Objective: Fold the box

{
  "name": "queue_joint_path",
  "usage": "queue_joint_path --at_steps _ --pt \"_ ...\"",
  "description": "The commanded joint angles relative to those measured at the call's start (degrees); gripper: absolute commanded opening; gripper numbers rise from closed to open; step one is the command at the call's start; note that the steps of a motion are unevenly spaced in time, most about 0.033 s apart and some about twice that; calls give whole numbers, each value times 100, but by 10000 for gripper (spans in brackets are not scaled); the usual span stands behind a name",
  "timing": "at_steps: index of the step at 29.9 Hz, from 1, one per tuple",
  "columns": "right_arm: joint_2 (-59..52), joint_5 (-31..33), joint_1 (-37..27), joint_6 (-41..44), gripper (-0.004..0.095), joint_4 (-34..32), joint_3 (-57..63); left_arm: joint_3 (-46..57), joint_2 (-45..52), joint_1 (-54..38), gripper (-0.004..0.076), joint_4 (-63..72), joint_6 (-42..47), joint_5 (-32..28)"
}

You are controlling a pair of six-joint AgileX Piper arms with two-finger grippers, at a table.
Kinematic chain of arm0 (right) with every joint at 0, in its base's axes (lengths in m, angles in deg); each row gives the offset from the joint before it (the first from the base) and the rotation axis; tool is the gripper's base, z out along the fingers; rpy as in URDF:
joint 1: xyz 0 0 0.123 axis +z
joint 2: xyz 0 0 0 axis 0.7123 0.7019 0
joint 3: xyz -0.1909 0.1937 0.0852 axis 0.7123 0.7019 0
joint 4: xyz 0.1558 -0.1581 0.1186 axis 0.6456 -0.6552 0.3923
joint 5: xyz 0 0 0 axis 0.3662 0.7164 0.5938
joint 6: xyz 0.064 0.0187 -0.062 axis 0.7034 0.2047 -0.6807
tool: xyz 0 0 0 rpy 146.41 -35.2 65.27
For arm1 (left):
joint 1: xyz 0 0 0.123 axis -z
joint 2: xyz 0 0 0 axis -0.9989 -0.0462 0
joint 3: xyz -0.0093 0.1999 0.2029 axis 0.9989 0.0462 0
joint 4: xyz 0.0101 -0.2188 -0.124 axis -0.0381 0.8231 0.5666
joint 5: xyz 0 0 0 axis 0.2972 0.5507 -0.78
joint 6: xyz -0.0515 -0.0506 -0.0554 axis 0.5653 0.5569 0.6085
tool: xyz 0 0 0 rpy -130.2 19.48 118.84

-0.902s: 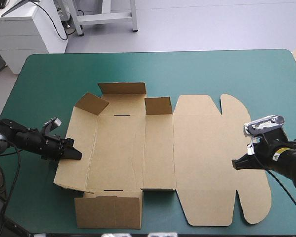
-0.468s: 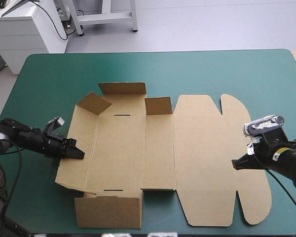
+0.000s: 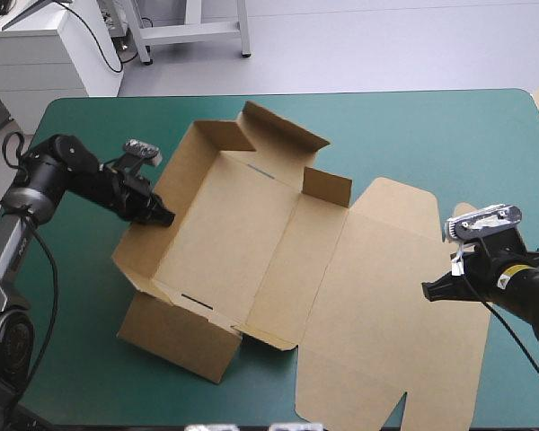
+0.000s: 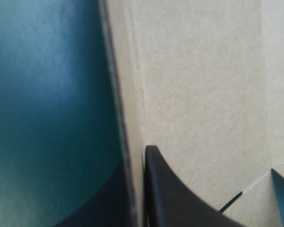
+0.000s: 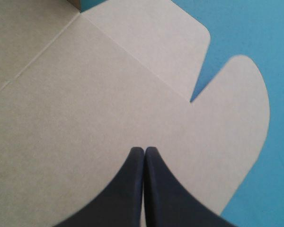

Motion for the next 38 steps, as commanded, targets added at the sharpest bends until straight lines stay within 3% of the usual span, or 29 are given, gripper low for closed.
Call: queue_joint_path --at_steps 1,6,10,16,20,29,34,38 --pt "-40 -471 -50 14 -21 -97 -219 -1026 221 549 -7 43 192 131" --pt "-40 -413 -50 14 -21 -186 -457 -2275 77 1366 -8 -1136 424 -74" --pt "-40 -397 -50 112 -21 -217 -696 -2706 -31 1960 -8 -2000 414 -136" --pt "-52 -394 -50 146 -21 -233 -852 -2721 -112 2700 -8 -3223 -103 -539" --pt "-52 -394 -50 146 -21 -233 -852 -2710 -193 3046 -8 -3269 -311 -1169" --pt "-52 -394 -50 146 -21 -233 -852 -2044 -236 3512 -8 -3313 -1573 -1609" --pt "-52 -394 -50 205 -21 -233 -852 -1148 48 3768 -8 -3486 -1634 -2886" --pt "-52 -394 -50 214 -21 -233 -852 -483 243 3885 -8 -3969 -1166 -3760"
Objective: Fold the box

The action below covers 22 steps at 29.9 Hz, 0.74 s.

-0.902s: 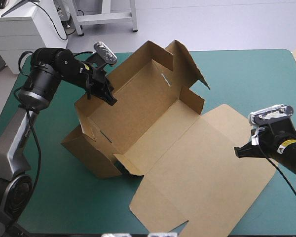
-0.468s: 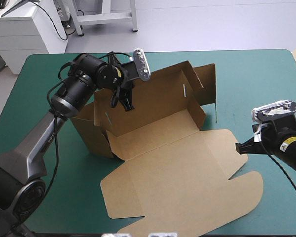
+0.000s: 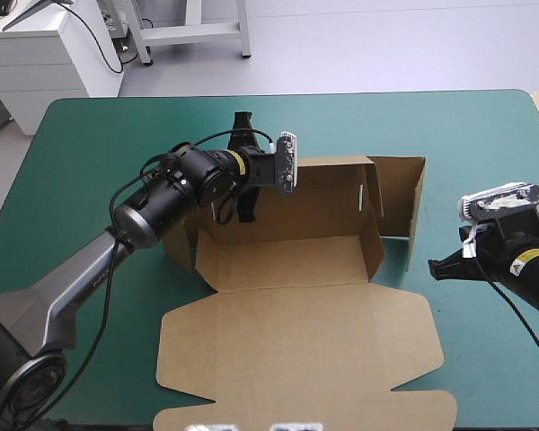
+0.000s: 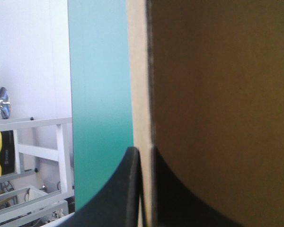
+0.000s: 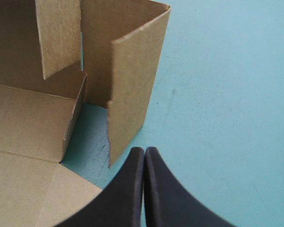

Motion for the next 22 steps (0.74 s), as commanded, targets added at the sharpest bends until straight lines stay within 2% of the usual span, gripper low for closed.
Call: queue_joint_path --at_steps 1,3,10,14,17,22 --pt "-52 -330 -50 18 -21 -47 -200 402 403 142 -8 -225 639 -887" --pt "-52 -330 -50 18 -21 -47 -200 659 494 142 -8 -500 1015 -1142" --pt "-52 -415 -50 18 -21 -47 -200 1545 847 142 -8 -725 1267 -1918" --pt "-52 -519 -50 121 -21 -47 -200 2057 1031 142 -8 -1200 1621 -2576" --pt "-42 -577 -50 163 -21 -47 -200 2309 1068 142 -8 -1958 2204 -2757" --pt "-42 -691 -50 369 -21 0 -200 2425 1058 142 -8 -3946 4062 -2668"
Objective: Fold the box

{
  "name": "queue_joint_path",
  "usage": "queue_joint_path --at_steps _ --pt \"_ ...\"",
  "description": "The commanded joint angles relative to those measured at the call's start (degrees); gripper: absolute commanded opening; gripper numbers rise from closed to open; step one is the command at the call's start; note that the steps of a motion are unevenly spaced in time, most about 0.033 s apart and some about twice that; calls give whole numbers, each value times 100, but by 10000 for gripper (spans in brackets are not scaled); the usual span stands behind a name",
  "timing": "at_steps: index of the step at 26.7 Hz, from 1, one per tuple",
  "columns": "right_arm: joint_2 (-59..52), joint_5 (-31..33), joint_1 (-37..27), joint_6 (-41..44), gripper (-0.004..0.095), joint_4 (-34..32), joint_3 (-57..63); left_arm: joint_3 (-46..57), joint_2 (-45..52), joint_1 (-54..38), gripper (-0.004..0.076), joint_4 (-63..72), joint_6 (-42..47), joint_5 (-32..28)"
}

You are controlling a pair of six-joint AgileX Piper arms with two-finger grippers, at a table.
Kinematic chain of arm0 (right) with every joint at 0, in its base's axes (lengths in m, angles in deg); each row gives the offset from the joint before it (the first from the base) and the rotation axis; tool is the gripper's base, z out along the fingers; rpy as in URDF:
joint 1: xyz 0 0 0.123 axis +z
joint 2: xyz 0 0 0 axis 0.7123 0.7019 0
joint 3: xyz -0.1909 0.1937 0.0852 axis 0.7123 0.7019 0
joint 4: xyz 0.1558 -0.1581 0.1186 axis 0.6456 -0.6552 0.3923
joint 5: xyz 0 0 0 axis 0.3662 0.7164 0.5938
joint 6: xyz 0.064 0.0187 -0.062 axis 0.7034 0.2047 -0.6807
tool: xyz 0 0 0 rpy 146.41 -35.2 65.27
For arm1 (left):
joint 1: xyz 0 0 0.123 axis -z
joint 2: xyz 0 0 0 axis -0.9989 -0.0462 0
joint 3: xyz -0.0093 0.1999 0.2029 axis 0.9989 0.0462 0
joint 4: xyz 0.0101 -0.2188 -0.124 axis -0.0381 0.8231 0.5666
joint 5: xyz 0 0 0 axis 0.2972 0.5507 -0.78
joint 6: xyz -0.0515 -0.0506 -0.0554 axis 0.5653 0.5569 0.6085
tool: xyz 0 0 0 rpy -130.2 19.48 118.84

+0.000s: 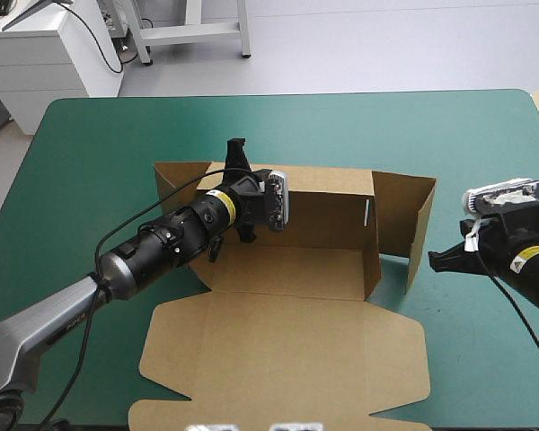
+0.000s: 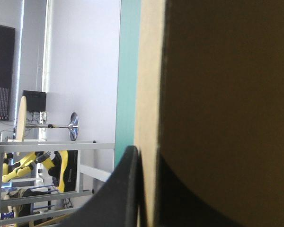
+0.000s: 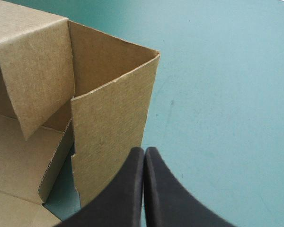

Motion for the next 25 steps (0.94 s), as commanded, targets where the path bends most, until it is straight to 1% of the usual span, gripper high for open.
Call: queue_joint_path --at_steps 1,4,7,9,12,14,22,25 --pt "-42 -461 -50 71 -21 0 -200 -41 178 25 -8 -1376 1634 275" --pt "-42 -552 -50 80 -21 0 -200 -41 166 15 -8 -2730 2994 589" --pt "-23 -668 -50 80 -19 83 -200 -41 101 15 -8 -3433 3779 920" --pt "21 -692 -50 80 -19 83 -212 -41 77 15 -8 -3490 3904 930" --pt "225 -656 -50 80 -19 83 -346 -41 77 15 -8 -3607 3904 734" --pt "392 -656 -50 80 -19 83 -505 -76 77 15 -8 -3764 3936 733" --pt "1295 -629 -50 69 -20 83 -1492 -90 332 91 -8 -3809 4036 702" --pt "1654 -535 -50 69 -20 107 -1892 -90 421 193 -8 -4192 4036 730"
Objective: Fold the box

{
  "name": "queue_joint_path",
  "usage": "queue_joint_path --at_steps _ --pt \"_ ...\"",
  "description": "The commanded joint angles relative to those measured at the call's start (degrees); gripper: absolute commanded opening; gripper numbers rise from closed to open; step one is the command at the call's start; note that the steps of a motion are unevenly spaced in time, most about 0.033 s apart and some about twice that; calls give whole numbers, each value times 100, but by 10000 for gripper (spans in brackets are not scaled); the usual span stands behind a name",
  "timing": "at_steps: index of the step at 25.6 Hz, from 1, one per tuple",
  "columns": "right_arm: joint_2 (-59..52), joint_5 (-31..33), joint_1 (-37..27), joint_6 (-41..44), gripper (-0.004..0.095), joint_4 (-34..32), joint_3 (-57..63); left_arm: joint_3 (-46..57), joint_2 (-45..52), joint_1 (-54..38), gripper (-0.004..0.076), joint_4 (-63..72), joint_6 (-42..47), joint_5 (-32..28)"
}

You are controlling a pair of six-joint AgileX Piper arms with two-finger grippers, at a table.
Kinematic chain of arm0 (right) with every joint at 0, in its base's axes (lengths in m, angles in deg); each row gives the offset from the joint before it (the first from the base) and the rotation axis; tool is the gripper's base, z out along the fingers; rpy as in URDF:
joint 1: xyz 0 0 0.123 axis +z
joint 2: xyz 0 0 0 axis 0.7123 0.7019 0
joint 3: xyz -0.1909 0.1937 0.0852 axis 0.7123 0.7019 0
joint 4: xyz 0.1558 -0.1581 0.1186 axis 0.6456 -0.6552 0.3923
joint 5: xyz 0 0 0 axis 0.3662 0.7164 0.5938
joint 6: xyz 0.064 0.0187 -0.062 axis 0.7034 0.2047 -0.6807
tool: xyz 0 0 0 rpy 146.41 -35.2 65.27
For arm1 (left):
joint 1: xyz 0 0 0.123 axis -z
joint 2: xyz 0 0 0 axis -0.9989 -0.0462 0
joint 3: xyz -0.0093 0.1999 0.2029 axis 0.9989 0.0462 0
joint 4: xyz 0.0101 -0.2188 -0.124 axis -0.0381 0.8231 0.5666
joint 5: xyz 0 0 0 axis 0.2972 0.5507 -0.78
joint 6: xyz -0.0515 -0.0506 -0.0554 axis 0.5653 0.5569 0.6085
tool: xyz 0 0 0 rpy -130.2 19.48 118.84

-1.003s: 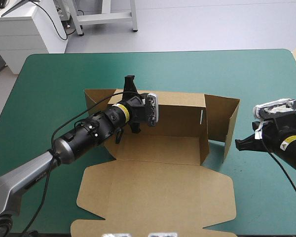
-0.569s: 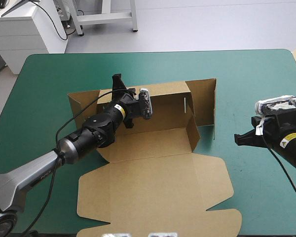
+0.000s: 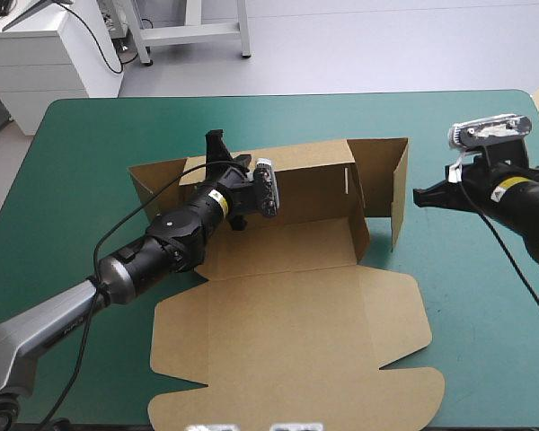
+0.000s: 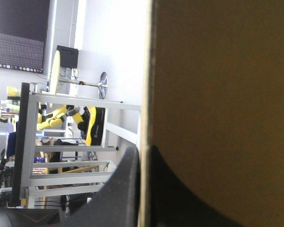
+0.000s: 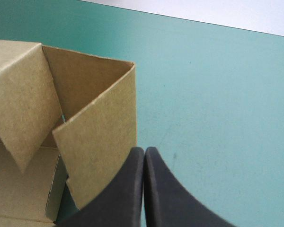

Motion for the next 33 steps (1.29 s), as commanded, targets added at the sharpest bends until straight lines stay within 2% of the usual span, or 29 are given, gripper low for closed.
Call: queue_joint_path --at_steps 1,9,13,20,28,33 --pt "300 -174 -50 -51 -20 147 -658 -201 371 159 -8 -557 120 5" --pt "1207 -114 -50 -76 -20 287 -1414 427 330 157 -8 -508 401 -12" --pt "1679 214 -50 -76 -21 319 -1886 535 330 310 -8 -568 604 146" --pt "2359 686 -50 -105 -21 766 -2552 535 331 715 -8 -584 612 425" --pt "3049 913 -50 -105 -21 1061 -2684 535 331 715 -8 -528 866 639" --pt "3308 1361 -50 -134 -21 1230 -2684 535 331 715 -8 -431 866 640"
